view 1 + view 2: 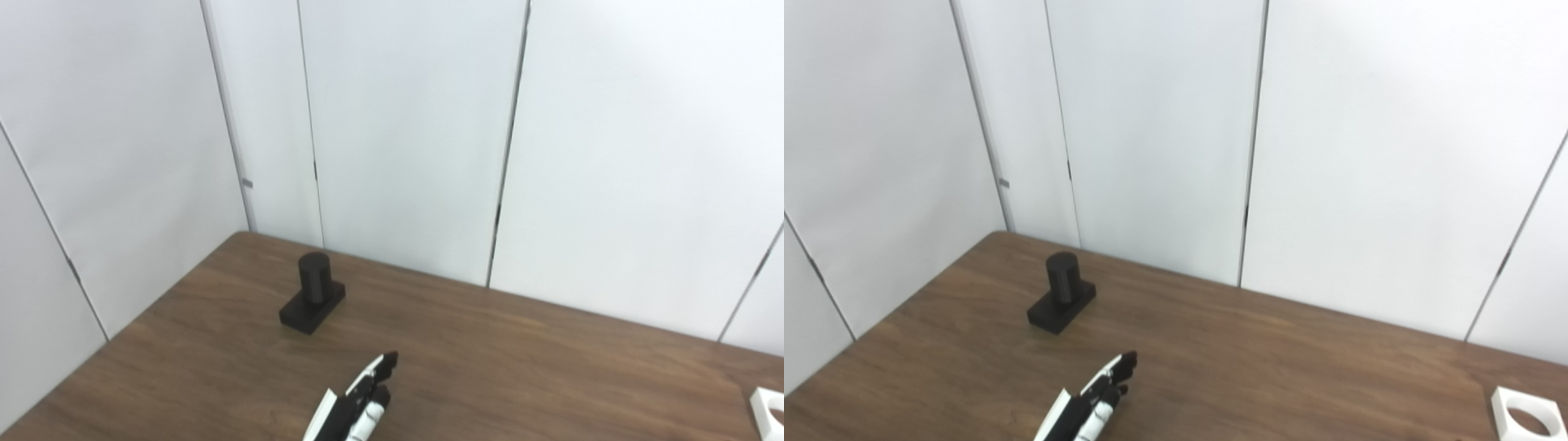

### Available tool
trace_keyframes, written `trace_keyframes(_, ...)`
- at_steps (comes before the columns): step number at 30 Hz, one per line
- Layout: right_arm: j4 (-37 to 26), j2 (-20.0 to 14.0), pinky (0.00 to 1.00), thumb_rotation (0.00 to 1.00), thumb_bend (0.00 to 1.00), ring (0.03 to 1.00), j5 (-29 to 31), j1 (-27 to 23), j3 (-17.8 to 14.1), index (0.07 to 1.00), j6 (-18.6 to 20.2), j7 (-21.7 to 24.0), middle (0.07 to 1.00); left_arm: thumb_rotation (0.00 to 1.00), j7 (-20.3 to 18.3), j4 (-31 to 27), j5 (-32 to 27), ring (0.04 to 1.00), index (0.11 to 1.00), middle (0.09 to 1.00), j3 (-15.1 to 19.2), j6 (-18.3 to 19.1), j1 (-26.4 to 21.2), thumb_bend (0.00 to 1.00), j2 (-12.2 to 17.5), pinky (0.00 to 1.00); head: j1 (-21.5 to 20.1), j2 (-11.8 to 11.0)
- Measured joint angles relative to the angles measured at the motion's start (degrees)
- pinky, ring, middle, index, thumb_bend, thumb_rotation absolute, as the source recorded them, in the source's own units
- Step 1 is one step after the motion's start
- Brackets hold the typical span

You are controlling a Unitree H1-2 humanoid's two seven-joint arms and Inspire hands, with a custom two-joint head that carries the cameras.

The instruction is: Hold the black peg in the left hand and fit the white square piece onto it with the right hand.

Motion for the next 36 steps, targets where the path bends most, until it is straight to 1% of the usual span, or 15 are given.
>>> trace_keyframes(3,-0.04,0.01,0.86,1.0,0.41,0.902,-0.59,0.04,0.0,0.945,0.0,-0.01,0.879,0.92,0.05,0.13,-0.12,0.937,0.929,0.931,-0.01,-0.29,-0.05,0.56,0.0,0.92,-0.7,-0.35)
trace_keyframes(5,-0.03,0.02,0.85,1.0,0.41,0.894,-0.57,0.04,-0.04,0.945,0.0,-0.01,0.878,0.92,0.05,0.15,-0.13,0.934,0.93,0.929,-0.02,-0.35,-0.07,0.57,0.0,0.92,-0.79,-0.53)
trace_keyframes(10,-0.07,0.03,0.87,1.0,0.41,0.9,-0.22,0.1,-0.17,0.948,0.01,0.02,0.879,0.91,0.08,0.15,0.01,0.934,0.94,0.932,-0.12,-0.34,-0.09,0.59,0.0,0.9,-0.62,-0.44)
trace_keyframes(14,-0.39,0.02,0.81,1.0,0.41,0.882,-0.13,0.47,-0.38,0.946,0.07,0.15,0.877,0.89,0.13,0.07,0.2,0.935,0.949,0.932,-0.19,-0.3,-0.07,0.58,0.0,0.89,-0.18,0.26)
trace_keyframes(15,-0.48,0.01,0.82,1.0,0.41,0.884,-0.08,0.58,-0.47,0.945,0.07,0.19,0.877,0.88,0.17,0.05,0.28,0.937,0.952,0.933,-0.23,-0.29,-0.07,0.57,0.0,0.89,-0.18,0.26)
trace_keyframes(19,-0.68,0.0,0.82,1.0,0.42,0.882,0.23,0.85,-0.67,0.943,0.07,0.48,0.879,0.81,0.57,-0.11,1.08,0.939,0.958,0.933,-0.41,-0.05,-0.03,0.51,-0.02,0.89,0.17,0.7)
trace_keyframes(22,-0.75,0.0,0.8,1.0,0.45,0.878,0.3,1.0,-0.86,0.944,-0.01,0.55,0.878,0.78,1.22,-0.36,3.15,0.944,0.96,0.935,-0.73,0.02,0.09,0.51,-0.06,0.91,0.35,0.79)
trace_keyframes(24,-0.8,0.0,0.81,1.0,0.46,0.884,0.29,1.05,-0.96,0.946,-0.04,0.55,0.881,0.75,1.61,-0.58,4.42,0.941,0.962,0.936,-0.92,0.06,0.21,0.51,-0.08,0.92,0.79,0.79)
trace_keyframes(26,-0.9,-0.11,0.82,1.0,0.46,0.888,0.23,1.22,-0.95,0.946,-0.27,0.76,0.88,0.69,2.1,-0.91,5.25,0.935,0.961,0.934,-1.05,0.21,0.38,0.51,-0.14,0.91,1.49,0.96)
trace_keyframes(27,-0.95,-0.24,0.82,1.0,0.46,0.886,0.13,1.37,-0.94,0.943,-0.6,0.9,0.878,0.63,2.28,-1.22,5.4,0.93,0.966,0.934,-1.08,0.52,0.52,0.52,-0.21,0.9,1.75,1.14)
trace_keyframes(30,-1.09,-0.77,0.82,1.0,0.44,0.879,-0.41,1.76,-0.93,0.942,-1.31,0.99,0.877,0.49,3.44,-2.92,6.47,0.893,0.96,0.924,-1.0,2.89,1.25,0.57,-0.51,0.85,2.11,1.23)
trace_keyframes(31,-1.19,-0.95,0.84,1.0,0.43,0.881,-0.64,1.9,-0.94,0.941,-1.53,1.02,0.875,0.45,4.17,-3.61,7.31,0.891,0.959,0.924,-0.89,4.11,1.55,0.58,-0.6,0.84,2.11,1.23)
trace_keyframes(33,-1.46,-1.32,0.86,1.0,0.42,0.886,-0.97,2.39,-0.95,0.941,-1.9,1.02,0.874,0.41,5.44,-4.76,9.16,0.898,0.956,0.92,-0.82,6.31,1.73,0.62,-0.7,0.84,2.11,1.23)
trace_keyframes(35,-1.58,-1.39,0.88,1.0,0.41,0.891,-1.09,2.52,-0.9,0.941,-2.03,1.04,0.873,0.37,5.77,-7.63,10.75,0.909,0.949,0.913,-0.12,9.87,1.75,0.65,-0.58,0.87,2.37,1.58)
trace_keyframes(36,-1.63,-1.39,0.88,1.0,0.42,0.896,-1.08,2.55,-0.87,0.944,-2.03,1.05,0.876,0.36,6.03,-9.36,11.98,0.903,0.949,0.911,0.52,11.77,1.71,0.67,-0.41,0.86,2.37,1.58)
